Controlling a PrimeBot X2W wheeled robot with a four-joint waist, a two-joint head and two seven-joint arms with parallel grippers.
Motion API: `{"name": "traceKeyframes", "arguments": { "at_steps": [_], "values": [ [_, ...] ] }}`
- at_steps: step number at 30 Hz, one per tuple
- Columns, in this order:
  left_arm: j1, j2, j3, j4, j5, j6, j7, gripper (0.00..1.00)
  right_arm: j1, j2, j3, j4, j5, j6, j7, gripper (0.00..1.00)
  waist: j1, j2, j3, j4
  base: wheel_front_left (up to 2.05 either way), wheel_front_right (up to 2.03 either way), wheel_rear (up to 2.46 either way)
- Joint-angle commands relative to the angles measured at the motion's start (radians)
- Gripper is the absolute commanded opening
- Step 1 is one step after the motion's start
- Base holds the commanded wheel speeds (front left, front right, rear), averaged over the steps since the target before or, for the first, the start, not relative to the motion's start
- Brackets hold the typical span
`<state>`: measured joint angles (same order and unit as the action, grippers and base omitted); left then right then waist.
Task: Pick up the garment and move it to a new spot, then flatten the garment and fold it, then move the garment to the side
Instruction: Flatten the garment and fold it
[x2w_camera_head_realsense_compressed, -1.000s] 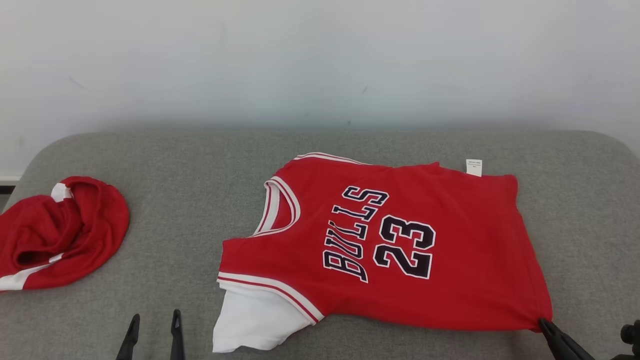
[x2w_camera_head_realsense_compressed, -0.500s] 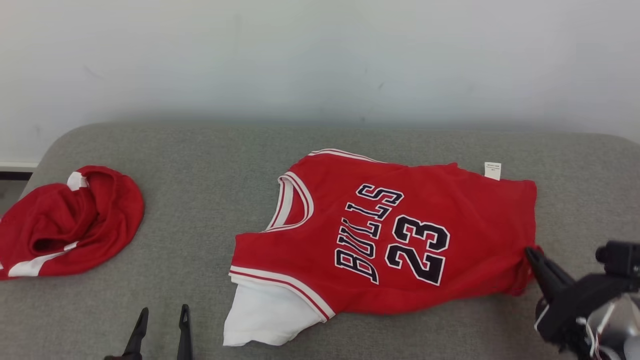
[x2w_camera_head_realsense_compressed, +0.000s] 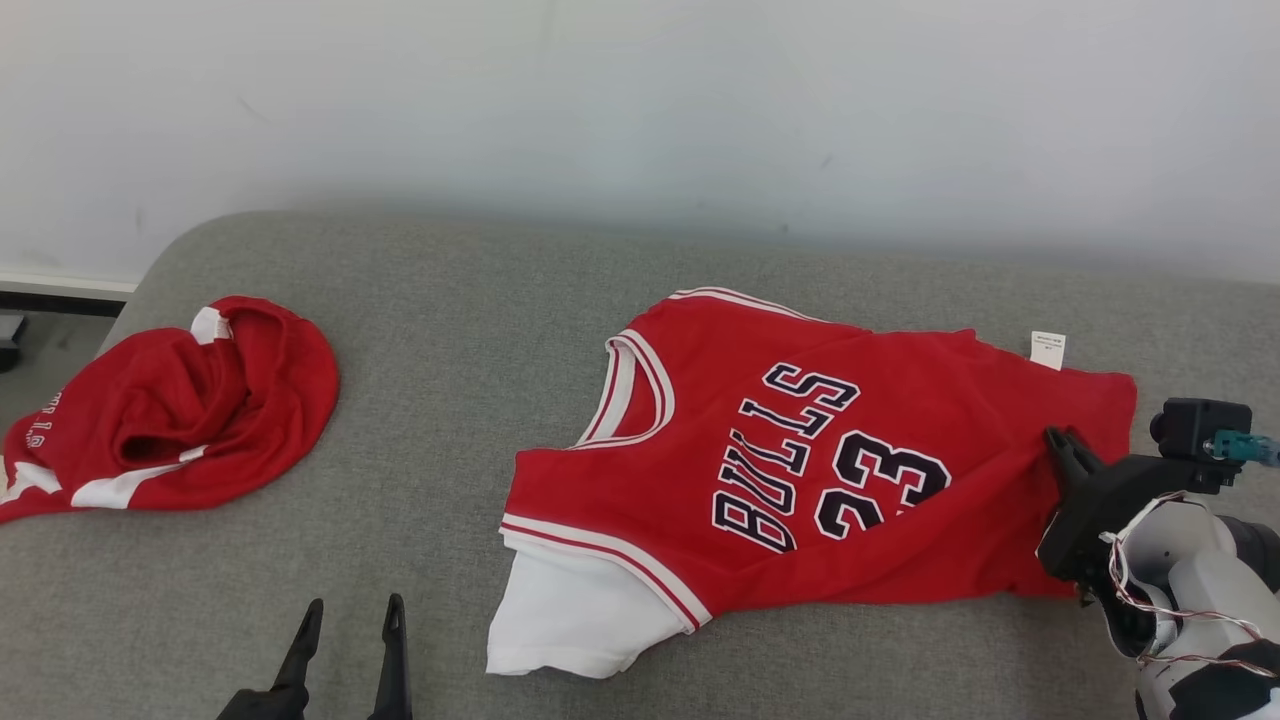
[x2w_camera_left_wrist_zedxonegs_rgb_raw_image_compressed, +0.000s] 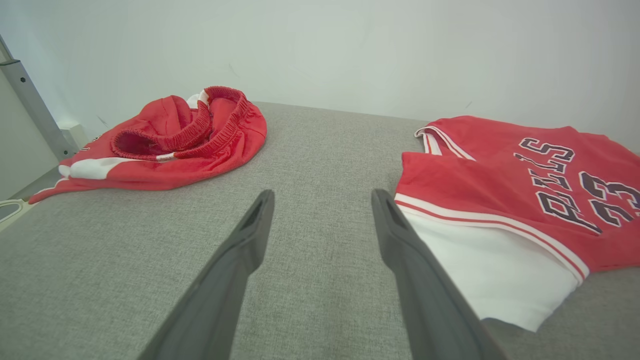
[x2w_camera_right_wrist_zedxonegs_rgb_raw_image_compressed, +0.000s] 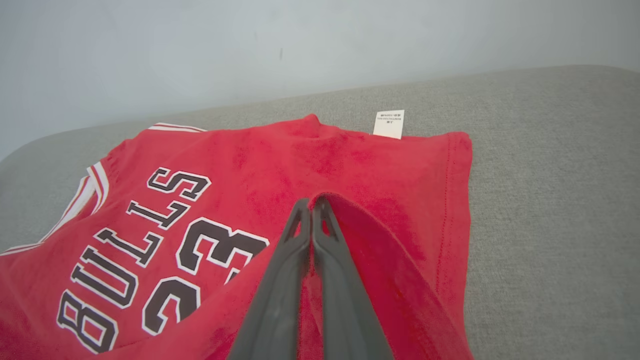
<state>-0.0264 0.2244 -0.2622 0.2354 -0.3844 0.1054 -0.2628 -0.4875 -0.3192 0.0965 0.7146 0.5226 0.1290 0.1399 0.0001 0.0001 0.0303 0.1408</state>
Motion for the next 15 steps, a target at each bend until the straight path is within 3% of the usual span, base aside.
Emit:
{"name": "traceKeyframes", "arguments": {
  "at_steps": [1, 9, 15],
  "values": [
    [-0.015, -0.005, 0.0, 0.008, 0.004, -0.007, -0.005, 1.0, -0.028, 0.007, 0.018, 0.039, 0.015, 0.004, -0.051, 1.0, -0.0001, -0.0001, 0.0, 0.007, 0.0, 0.0, 0.0],
    [0.016, -0.011, 0.031, 0.003, 0.01, -0.001, -0.005, 1.0, -0.011, -0.034, 0.094, 0.043, 0.068, 0.004, -0.282, 1.0, -0.0001, -0.0001, -0.006, -0.035, 0.0, 0.0, 0.0],
    [0.03, -0.014, 0.047, -0.007, 0.014, -0.003, -0.005, 1.0, 0.069, -0.075, 0.109, -0.02, 0.103, 0.004, -0.345, 1.0, -0.0001, -0.0001, -0.006, -0.064, 0.0, 0.0, 0.0]
  ]
}}
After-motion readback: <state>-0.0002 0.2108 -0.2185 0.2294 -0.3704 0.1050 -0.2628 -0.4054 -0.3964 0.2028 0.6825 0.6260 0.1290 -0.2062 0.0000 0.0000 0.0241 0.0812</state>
